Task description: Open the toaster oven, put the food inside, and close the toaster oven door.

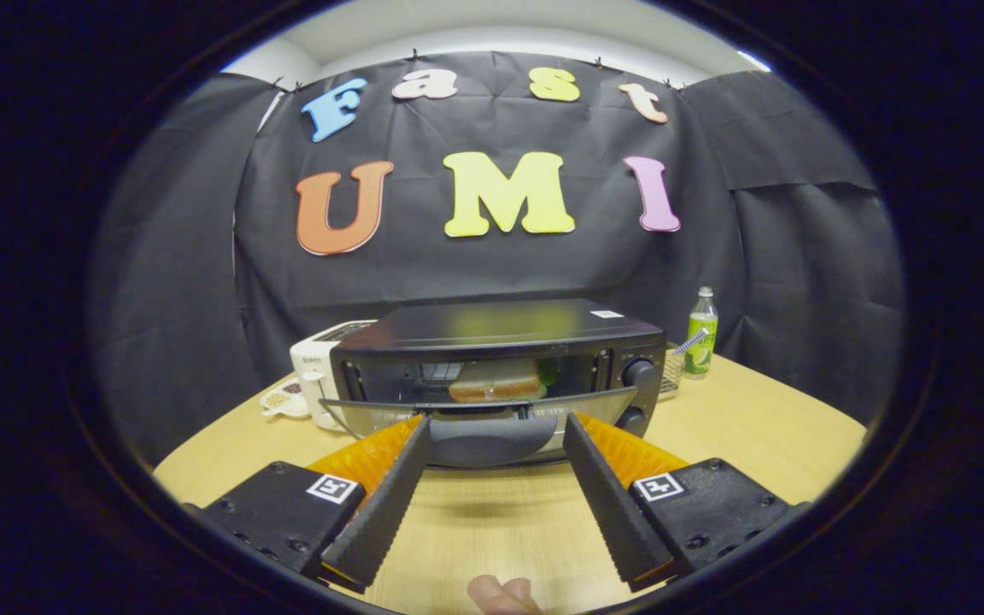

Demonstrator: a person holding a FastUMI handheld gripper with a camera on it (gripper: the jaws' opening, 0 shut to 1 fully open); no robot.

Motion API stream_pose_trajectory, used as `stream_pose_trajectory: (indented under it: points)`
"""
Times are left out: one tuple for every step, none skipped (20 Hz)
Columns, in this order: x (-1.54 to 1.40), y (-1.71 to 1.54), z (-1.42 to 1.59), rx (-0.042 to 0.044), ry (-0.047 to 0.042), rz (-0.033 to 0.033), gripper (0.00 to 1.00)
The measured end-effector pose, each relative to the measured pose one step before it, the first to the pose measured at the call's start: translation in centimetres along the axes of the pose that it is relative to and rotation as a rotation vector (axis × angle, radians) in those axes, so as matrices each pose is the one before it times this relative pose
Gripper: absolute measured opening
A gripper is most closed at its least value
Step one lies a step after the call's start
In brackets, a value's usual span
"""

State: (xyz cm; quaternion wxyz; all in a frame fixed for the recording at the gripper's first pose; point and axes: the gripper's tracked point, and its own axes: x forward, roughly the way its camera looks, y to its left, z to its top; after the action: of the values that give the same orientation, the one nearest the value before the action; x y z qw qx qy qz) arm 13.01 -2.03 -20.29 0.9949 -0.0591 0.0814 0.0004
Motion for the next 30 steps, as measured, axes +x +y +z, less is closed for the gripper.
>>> stream_pose_trajectory:
  points:
    - [-0.531,-0.069,0.586,-0.00299,-0.00649,-0.00103,1.00]
    - [-0.574,-0.054,0.531,-0.00416,-0.00783,-0.00380,1.00]
    - [-0.649,-0.036,0.625,0.00089,-0.00830,-0.00057,1.00]
    - [-0.756,0.078,0.689,0.00007,-0.00654,0.00423,1.00]
    - [-0.842,-0.083,0.505,-0.00277,0.00045,0.00305,1.00]
    - [-0.867,-0.071,0.705,-0.00038,-0.00461,0.00443,1.00]
    - [-0.737,-0.017,0.977,0.00260,-0.01004,0.00219,1.00]
    - [-0.809,-0.203,0.844,-0.00317,-0.00692,-0.00084,1.00]
    - [-0.910,-0.262,0.736,-0.00219,-0.00877,-0.00380,1.00]
    - [-0.824,-0.158,0.816,-0.00401,-0.00950,0.00010,1.00]
    - [-0.845,-0.091,0.875,-0.00364,-0.01215,0.00274,1.00]
    - [-0.739,-0.097,0.874,-0.00316,-0.01219,0.00403,1.00]
    - [-0.766,-0.162,0.737,-0.00467,-0.01014,0.00313,1.00]
    - [-0.745,-0.272,0.689,-0.00526,-0.00502,-0.00241,1.00]
    - [-0.768,-0.439,0.768,-0.00227,-0.00679,-0.00566,1.00]
    - [-0.738,-0.249,0.902,-0.00458,-0.00935,-0.00332,1.00]
    - [-0.848,-0.105,0.987,-0.00116,-0.01329,0.00004,1.00]
    - [-0.984,0.017,0.882,0.00232,-0.00930,0.00588,1.00]
    - [-0.983,0.197,0.744,0.00369,-0.00375,0.01204,1.00]
    - [-0.939,0.099,0.641,0.00979,0.00003,0.01160,1.00]
    - [-0.996,0.141,0.649,0.01436,-0.00045,0.00980,1.00]
    - [-0.825,0.141,0.908,0.01317,-0.00975,0.00713,1.00]
    - [-0.613,0.081,0.917,0.00599,-0.01167,0.00258,1.00]
    - [-0.936,-0.034,0.691,-0.00530,-0.01101,0.00079,1.00]
    - [-0.625,0.071,0.850,-0.01105,-0.01685,0.00020,1.00]
    - [-0.524,0.012,0.632,-0.00909,-0.02074,-0.00148,1.00]
    - [-0.383,-0.011,0.621,-0.00393,-0.02151,-0.00421,1.00]
    - [-0.347,-0.059,0.191,-0.00477,-0.00722,-0.00768,1.00]
    - [-0.288,-0.036,-0.152,-0.00140,-0.00117,-0.00659,1.00]
    - [-0.085,0.027,-0.039,0.00030,-0.00108,0.00112,1.00]
